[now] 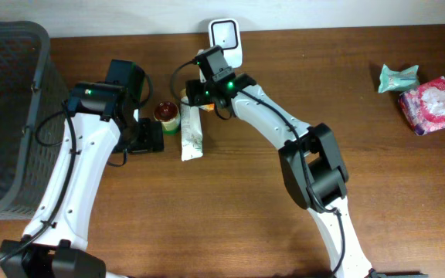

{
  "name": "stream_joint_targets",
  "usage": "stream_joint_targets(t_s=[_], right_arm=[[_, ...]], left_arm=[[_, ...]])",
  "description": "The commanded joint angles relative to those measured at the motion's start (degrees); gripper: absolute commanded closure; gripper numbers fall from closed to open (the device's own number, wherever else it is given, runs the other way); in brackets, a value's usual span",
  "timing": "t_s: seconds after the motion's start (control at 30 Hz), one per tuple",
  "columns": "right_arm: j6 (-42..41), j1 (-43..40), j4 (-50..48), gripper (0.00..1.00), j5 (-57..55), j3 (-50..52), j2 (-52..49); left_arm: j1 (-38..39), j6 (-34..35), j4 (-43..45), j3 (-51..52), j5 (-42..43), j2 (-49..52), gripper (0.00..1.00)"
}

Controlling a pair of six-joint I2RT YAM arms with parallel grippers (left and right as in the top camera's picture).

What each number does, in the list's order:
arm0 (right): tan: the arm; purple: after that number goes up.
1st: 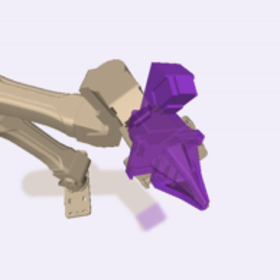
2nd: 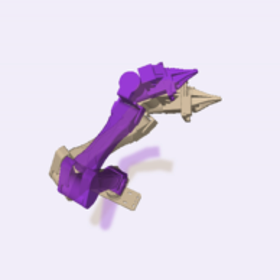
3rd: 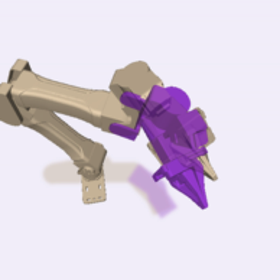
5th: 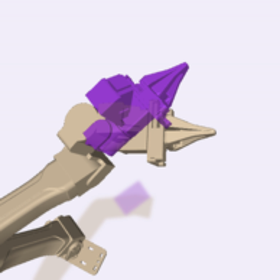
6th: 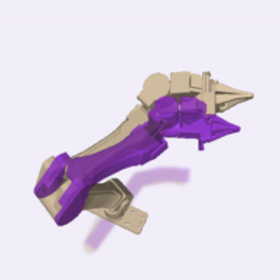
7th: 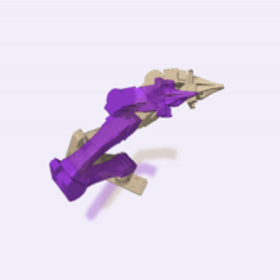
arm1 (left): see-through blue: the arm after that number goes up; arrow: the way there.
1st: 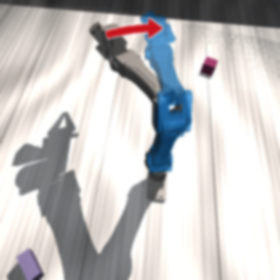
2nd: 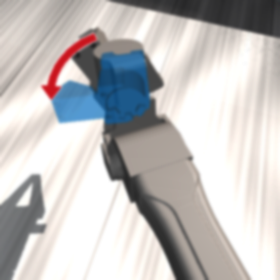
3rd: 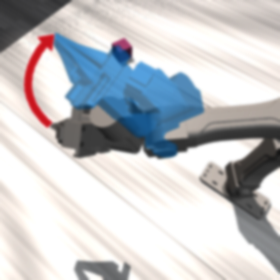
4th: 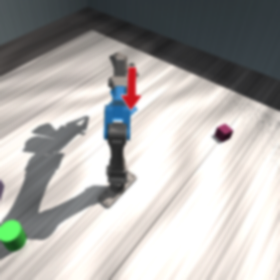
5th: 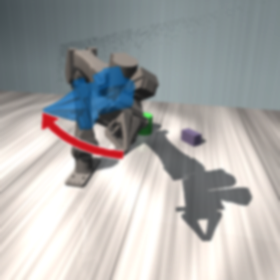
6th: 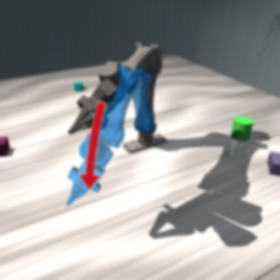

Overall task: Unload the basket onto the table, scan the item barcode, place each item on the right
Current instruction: 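Move the right gripper to the orange Kleenex tissue pack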

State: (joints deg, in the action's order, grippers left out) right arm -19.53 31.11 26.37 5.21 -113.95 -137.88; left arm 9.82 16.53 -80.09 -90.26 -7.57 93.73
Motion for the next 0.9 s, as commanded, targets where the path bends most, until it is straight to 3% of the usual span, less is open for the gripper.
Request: stream_joint_targets(t_s=[0.0,0.13,0.17,0.23,0.4,0.57,0.67,0.7,0.77,0.8,0.87], right_arm=[[-0.5,1.0,-0.3,0.56,-1.0,0.2,-0.3],[-0.5,1.0,0.2,0.58,-1.0,0.2,-0.3],[-0.5,1.0,0.5,0.64,-1.0,0.2,-0.3],[-0.5,1.0,1.7,0.96,-0.9,0.2,-0.3],[-0.6,-0.5,6.6,0.96,-0.6,0.0,4.6],[-0.5,-6.4,17.1,0.96,17.6,0.0,8.0],[2.5,-10.3,21.8,0.96,19.6,0.0,7.4],[4.3,-11.0,22.3,0.95,19.6,0.1,7.3],[4.4,-11.3,21.9,0.80,19.2,0.1,7.3],[3.3,-11.3,21.1,0.79,18.2,0.1,7.3],[-6.0,-10.9,19.4,0.49,12.7,0.1,7.2]], left_arm=[[-0.2,0.6,0.0,0.2,-0.4,-0.9,0.01],[-0.2,0.6,0.0,0.2,-0.4,-0.9,0.01],[-0.2,0.6,0.0,0.2,-0.4,-0.9,0.01],[-0.2,0.6,0.0,0.2,-0.4,-0.9,0.01],[-0.2,0.6,0.0,0.2,-0.4,-0.9,0.01],[-0.2,0.6,-0.1,0.2,-0.4,-0.9,0.01],[-0.2,0.6,-0.1,0.2,-0.4,-0.9,0.01],[-0.2,0.6,-0.1,0.2,-0.4,-0.9,0.01],[-0.2,0.6,0.0,0.2,-0.4,-0.9,0.01],[-0.2,0.6,0.0,0.2,-0.4,-0.9,0.01],[-0.2,0.6,0.0,0.2,-0.4,-0.9,0.01]])
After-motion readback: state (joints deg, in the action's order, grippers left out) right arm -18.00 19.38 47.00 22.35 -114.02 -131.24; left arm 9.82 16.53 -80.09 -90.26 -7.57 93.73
